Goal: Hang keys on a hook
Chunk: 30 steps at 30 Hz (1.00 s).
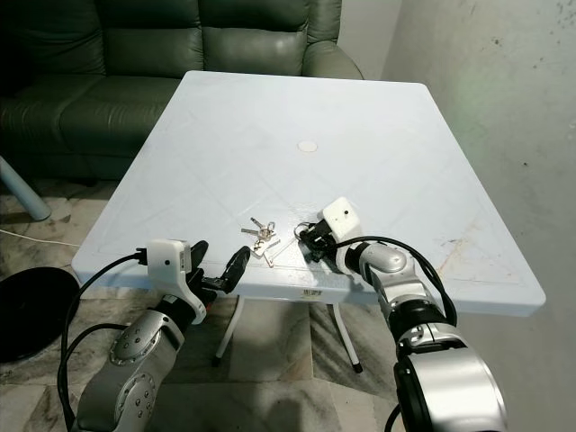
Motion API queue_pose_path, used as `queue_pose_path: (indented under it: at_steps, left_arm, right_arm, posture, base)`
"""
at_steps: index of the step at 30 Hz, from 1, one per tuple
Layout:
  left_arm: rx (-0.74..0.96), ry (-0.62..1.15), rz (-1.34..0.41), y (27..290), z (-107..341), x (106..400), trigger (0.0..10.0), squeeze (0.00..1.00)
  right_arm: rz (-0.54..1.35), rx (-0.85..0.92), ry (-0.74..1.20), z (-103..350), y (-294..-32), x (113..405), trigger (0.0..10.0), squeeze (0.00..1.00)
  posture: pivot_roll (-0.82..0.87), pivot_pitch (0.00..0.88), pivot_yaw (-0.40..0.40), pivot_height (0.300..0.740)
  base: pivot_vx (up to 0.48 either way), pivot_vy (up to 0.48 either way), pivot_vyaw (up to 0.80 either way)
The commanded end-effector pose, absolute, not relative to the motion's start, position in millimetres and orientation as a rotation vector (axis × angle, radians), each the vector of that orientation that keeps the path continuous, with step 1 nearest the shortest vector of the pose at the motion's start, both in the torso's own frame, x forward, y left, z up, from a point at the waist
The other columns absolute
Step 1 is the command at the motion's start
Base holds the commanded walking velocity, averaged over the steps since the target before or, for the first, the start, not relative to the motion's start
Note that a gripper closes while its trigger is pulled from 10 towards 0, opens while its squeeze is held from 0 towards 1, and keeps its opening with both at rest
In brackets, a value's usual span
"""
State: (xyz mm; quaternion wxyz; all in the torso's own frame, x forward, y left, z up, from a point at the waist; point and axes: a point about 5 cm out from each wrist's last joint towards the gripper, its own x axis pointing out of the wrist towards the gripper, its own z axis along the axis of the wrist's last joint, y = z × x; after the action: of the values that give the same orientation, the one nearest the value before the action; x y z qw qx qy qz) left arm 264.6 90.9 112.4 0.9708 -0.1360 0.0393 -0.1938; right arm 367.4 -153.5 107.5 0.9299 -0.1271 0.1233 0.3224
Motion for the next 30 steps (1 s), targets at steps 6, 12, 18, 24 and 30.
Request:
queue_pose_path:
  at_steps: [6,12,18,24,30]
  left_arm:
    - [-0.299,0.063,-0.395,83.7,117.7,263.6,10.0,0.00]
    - [-0.302,0.060,-0.392,83.0,118.3,264.2,10.0,0.00]
    - [-0.309,0.060,-0.387,82.4,118.3,264.6,10.0,0.00]
    - [-0.311,0.060,-0.386,82.2,118.4,264.6,10.0,0.00]
    - [-0.314,0.059,-0.387,81.6,118.8,265.1,10.0,0.00]
  right_arm:
    - [0.614,-0.285,0.236,112.7,-156.9,371.6,0.4,0.00]
    - [0.569,-0.309,0.239,113.4,-157.7,373.7,4.0,0.00]
    - [0.501,-0.306,0.246,111.1,-156.8,375.1,10.0,0.00]
    - [0.490,-0.286,0.241,109.6,-155.9,374.4,10.0,0.00]
    - [0.488,-0.253,0.251,106.3,-156.8,372.6,10.0,1.00]
  posture:
    - [0.07,0.081,-0.069,0.732]
    - [0.07,0.081,-0.071,0.732]
    - [0.07,0.077,-0.072,0.732]
    - [0.07,0.077,-0.072,0.732]
    - [0.07,0.074,-0.072,0.732]
  base:
    - [0.000,0.000,0.00]
    - [0.000,0.000,0.00]
    - [0.000,0.000,0.00]
    - [0.000,0.000,0.00]
    - [0.000,0.000,0.00]
